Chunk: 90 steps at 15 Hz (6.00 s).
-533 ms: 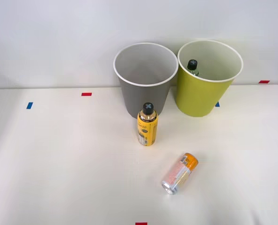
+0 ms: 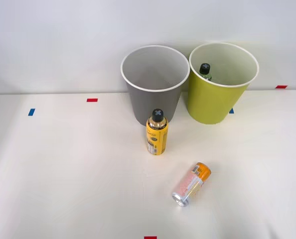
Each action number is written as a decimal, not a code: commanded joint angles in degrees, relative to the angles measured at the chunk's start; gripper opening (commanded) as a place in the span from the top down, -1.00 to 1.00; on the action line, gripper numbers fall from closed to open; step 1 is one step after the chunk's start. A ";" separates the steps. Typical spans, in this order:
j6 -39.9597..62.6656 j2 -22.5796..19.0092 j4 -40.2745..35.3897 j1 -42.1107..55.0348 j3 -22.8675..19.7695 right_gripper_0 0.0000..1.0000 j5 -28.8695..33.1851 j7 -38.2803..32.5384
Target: Put cans in the gray bin, plastic bottles in the light green bin
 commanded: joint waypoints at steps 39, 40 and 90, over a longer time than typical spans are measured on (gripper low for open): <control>47.64 -5.80 -28.30 -4.31 12.83 -1.00 -36.92 4.31; 51.42 -5.89 -30.06 -5.10 12.48 -1.00 -36.74 4.31; 141.69 -3.08 -25.49 -60.64 14.33 -1.00 -14.68 -48.52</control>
